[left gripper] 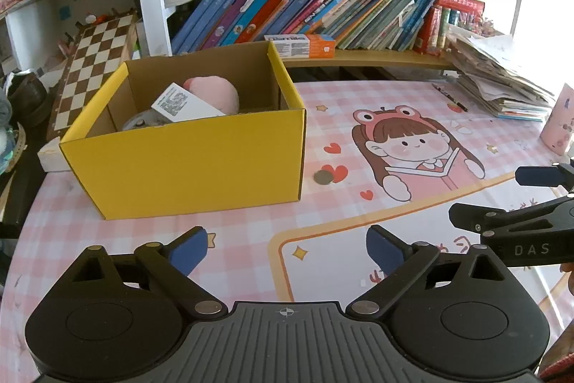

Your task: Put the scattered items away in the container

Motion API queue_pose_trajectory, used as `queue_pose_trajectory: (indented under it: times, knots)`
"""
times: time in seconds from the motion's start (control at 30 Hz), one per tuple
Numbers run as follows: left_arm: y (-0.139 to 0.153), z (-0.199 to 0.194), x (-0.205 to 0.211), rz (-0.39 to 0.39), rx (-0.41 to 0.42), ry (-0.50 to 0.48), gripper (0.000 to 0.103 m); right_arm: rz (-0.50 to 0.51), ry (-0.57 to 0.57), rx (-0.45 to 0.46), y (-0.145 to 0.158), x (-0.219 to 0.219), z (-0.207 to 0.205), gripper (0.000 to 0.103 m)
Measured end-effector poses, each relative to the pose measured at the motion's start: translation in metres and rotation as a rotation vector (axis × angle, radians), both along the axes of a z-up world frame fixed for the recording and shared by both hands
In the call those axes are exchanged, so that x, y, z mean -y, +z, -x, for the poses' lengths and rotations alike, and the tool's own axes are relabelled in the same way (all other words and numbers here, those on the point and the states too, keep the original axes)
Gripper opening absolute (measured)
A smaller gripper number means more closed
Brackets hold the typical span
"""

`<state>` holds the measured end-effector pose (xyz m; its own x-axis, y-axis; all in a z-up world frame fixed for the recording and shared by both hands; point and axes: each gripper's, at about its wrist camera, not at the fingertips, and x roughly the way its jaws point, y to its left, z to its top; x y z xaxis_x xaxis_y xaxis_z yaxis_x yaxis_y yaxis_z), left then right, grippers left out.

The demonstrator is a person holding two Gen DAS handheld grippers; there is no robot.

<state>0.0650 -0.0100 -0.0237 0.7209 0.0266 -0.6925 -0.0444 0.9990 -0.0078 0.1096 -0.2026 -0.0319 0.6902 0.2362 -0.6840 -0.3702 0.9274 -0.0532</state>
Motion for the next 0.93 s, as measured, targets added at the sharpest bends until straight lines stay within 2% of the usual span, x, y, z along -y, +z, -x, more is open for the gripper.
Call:
queue_pose_trajectory:
  times: [0.93]
  knots:
    - [-0.0011,-0.0005,-0.0014,0.019,0.003,0.022,0.1,0.01,0.009,-0.015,-0.004,-0.0027,-0.0014,0.103]
